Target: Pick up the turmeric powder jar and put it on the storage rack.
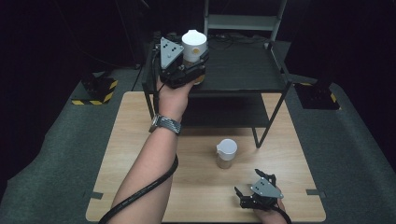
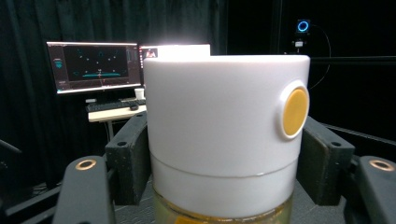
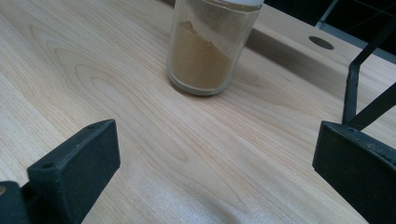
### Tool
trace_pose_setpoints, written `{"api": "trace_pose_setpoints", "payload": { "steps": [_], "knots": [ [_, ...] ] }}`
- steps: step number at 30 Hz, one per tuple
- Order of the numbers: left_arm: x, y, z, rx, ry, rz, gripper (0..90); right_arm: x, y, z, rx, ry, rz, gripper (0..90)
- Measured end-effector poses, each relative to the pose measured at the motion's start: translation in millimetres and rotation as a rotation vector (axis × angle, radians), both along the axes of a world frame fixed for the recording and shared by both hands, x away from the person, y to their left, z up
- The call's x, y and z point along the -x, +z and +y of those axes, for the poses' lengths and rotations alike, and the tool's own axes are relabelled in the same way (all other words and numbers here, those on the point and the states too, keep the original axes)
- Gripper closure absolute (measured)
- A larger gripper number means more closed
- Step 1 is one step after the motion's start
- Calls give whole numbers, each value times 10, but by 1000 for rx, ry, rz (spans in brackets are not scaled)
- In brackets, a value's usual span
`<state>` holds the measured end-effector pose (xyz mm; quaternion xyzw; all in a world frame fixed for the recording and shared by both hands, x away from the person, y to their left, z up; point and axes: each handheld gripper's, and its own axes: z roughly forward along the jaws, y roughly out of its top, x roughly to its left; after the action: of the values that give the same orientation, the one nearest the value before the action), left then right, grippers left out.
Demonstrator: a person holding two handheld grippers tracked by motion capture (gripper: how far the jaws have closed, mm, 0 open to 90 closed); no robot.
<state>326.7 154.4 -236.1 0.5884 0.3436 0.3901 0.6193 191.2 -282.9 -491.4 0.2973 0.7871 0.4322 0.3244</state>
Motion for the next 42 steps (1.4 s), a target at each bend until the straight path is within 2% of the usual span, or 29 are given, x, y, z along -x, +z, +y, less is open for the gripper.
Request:
{"api": "trace_pose_setpoints", "payload": {
  "steps": [15,22,25,27,29,30,32,42],
  "knots": [
    [1,-48,17,8,-5,-6,300,1,-2,-4,-2,2,-1,0],
    [7,-40,13,14,-3,6,295,3,-1,0,-1,1,0,0],
    [22,-23,-2,19,10,20,197,1,-1,-1,1,2,-1,0],
    [43,-25,-7,22,11,18,182,2,-1,-1,-1,1,0,0],
    [84,-2,-27,19,22,28,85,2,-3,-4,-2,2,-1,0],
    [109,3,-45,25,32,33,85,0,-2,-6,-3,2,0,0],
    [174,23,-65,12,42,37,7,1,-2,-5,-4,0,0,0],
    [398,-7,-6,-1,30,18,4,6,-4,-1,-1,0,-2,0]
  ]
}}
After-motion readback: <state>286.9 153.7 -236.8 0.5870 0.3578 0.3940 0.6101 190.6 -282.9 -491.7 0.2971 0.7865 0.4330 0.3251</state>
